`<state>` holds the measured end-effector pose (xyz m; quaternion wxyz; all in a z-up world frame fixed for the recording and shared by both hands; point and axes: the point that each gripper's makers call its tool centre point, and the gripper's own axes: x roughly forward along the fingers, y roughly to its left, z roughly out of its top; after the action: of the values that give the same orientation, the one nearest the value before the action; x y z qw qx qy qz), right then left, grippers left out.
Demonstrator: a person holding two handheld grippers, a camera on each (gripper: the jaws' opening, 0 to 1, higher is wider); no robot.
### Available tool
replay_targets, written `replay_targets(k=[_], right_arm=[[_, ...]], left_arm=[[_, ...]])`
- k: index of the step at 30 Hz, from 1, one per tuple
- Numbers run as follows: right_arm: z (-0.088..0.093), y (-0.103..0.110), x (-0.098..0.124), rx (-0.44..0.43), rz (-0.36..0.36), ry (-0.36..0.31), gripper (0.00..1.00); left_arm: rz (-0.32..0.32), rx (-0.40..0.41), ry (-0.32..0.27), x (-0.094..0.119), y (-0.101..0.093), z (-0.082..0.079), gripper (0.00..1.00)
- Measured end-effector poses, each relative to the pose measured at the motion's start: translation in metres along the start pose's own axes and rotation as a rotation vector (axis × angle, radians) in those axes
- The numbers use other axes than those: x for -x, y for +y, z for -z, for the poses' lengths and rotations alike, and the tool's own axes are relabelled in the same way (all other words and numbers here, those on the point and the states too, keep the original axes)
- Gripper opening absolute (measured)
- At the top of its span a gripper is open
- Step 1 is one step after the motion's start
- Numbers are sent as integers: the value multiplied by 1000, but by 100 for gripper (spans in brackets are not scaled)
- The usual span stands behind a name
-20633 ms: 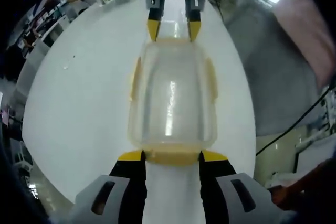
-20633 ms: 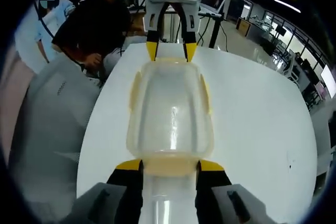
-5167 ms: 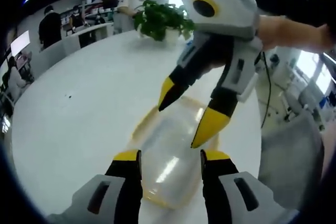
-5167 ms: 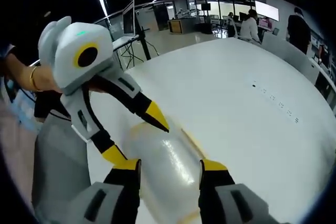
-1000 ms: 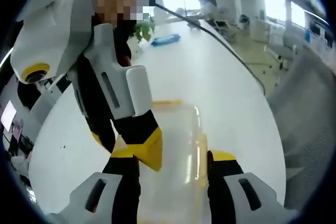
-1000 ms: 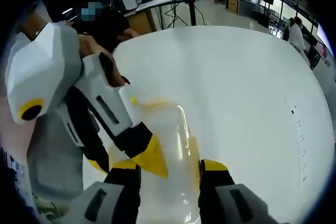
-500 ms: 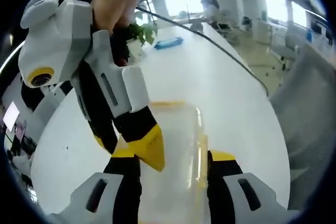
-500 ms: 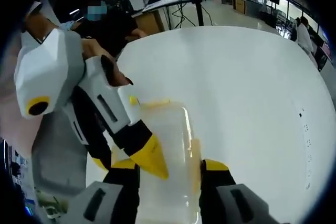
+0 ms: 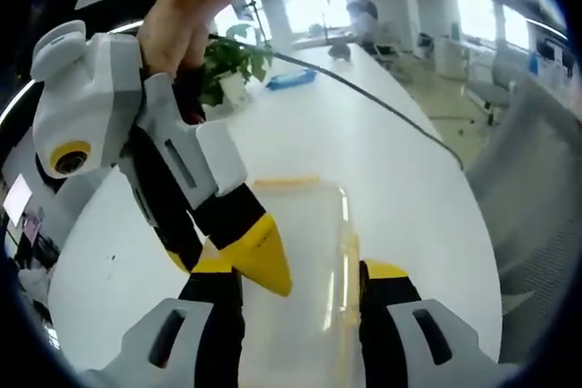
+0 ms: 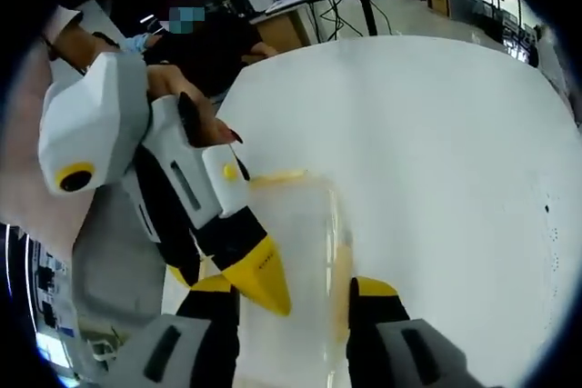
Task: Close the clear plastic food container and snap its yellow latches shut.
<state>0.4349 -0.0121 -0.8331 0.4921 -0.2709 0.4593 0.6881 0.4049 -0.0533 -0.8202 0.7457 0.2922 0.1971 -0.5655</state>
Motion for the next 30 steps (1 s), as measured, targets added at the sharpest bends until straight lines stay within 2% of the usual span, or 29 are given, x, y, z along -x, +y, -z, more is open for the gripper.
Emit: replay_targets(k=[12, 18, 22, 30], right_arm=[[-1, 3, 0, -7, 15, -24, 47], [-3, 4, 2, 14, 42, -29, 47], [-5, 5, 3, 48, 75, -8, 46], [-6, 6, 6, 67, 113, -13, 46]], left_arm=[[3, -17, 0, 1, -5, -3, 47], [8, -23, 27, 1, -7, -4, 47], [8, -23, 30, 1, -6, -3, 47], [7, -28, 39, 1, -6, -4, 48]])
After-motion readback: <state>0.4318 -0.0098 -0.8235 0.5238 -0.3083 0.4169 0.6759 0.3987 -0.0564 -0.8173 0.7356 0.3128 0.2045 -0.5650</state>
